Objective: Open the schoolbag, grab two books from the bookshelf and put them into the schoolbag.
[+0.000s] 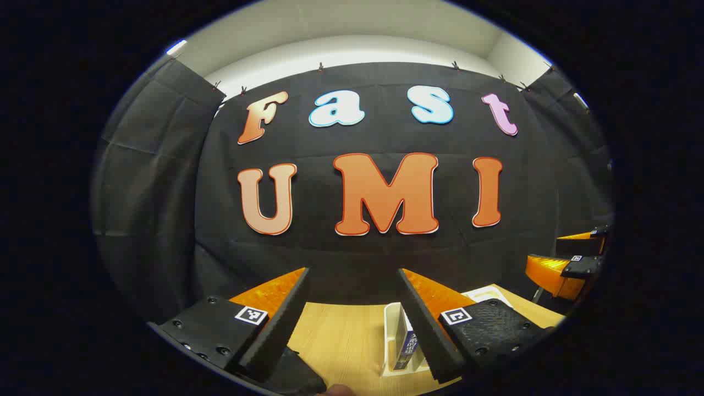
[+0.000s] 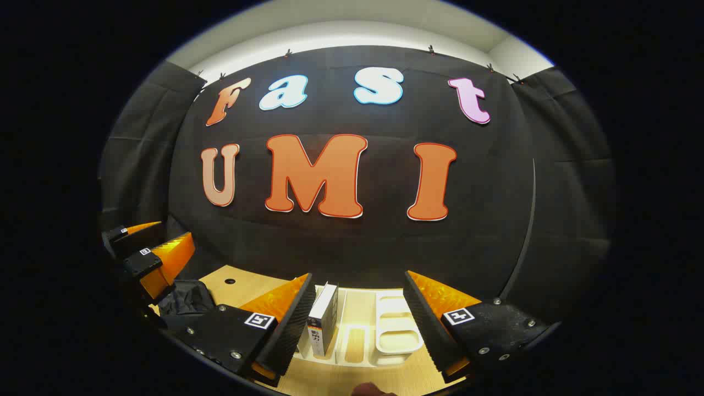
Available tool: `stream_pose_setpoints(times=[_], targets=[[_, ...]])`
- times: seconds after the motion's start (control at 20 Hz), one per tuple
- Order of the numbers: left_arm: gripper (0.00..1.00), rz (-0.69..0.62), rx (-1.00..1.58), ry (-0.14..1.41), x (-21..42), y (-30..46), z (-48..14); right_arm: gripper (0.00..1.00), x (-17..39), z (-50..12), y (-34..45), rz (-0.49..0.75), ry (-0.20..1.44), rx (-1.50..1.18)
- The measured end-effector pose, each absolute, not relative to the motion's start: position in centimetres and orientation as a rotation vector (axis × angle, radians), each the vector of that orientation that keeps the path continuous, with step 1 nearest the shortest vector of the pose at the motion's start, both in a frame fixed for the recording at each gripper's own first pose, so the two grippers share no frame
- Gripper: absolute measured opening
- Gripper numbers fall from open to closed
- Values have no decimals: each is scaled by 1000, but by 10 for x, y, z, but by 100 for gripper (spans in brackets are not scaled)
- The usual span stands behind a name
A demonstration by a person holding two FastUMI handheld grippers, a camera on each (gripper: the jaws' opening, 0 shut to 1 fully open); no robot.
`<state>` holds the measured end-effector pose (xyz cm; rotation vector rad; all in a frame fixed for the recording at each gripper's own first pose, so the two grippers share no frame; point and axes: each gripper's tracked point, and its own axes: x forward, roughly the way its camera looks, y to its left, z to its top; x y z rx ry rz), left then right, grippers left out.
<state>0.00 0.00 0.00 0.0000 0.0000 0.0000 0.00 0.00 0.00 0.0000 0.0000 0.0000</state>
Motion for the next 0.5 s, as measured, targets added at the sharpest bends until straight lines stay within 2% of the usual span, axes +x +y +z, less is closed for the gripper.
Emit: stream_pose_setpoints(times=[0.5], targets=[[99,-76,-9,1,1,-9,-4,95,2,0,8,-8,-7,-9]])
